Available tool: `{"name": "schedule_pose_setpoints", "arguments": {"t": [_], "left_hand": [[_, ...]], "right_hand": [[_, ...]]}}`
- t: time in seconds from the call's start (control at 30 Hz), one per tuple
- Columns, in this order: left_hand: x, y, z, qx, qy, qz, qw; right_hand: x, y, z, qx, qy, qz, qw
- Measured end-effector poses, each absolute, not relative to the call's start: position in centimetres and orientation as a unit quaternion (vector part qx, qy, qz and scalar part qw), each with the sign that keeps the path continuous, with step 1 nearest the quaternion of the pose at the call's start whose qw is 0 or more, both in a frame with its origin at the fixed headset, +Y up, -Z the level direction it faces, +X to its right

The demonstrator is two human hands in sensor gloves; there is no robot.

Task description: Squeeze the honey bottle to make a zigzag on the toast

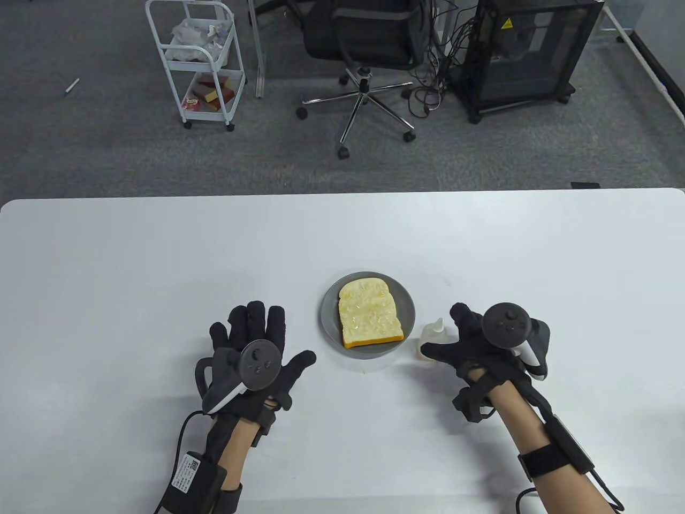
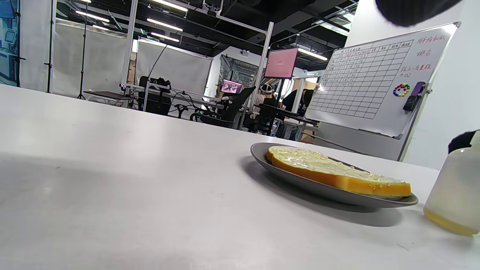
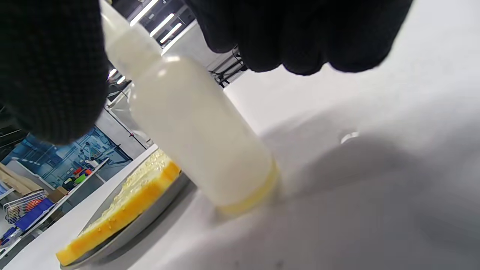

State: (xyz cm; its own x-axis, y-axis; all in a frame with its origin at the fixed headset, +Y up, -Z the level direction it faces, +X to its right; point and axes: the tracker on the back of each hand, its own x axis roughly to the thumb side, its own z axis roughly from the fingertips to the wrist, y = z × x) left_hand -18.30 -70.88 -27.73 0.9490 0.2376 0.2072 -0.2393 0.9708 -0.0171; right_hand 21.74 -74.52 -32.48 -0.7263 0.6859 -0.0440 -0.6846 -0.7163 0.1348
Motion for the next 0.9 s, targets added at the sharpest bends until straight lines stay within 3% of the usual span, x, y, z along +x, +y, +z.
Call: {"name": "schedule_pose_setpoints", "arguments": {"t": [0.43,0.73,0.8,0.9], "left_hand": [[-17.2,-70.8,-27.5,0.027,-0.138,0.136,0.981],[-14.2,-69.2,-25.8,0.117,-0.224,0.191,0.949],[-13.6,-68.9,-25.5,0.106,-0.255,0.227,0.934],[-12.6,-69.0,-25.2,0.036,-0.289,0.319,0.902]], "right_hand": [[20.5,-75.7,-32.5,0.004,0.051,0.929,0.367],[17.7,-70.4,-27.8,0.145,-0.056,0.937,0.314],[16.7,-70.1,-27.1,0.167,-0.044,0.930,0.324],[15.3,-69.8,-26.1,0.200,-0.030,0.928,0.313]]}}
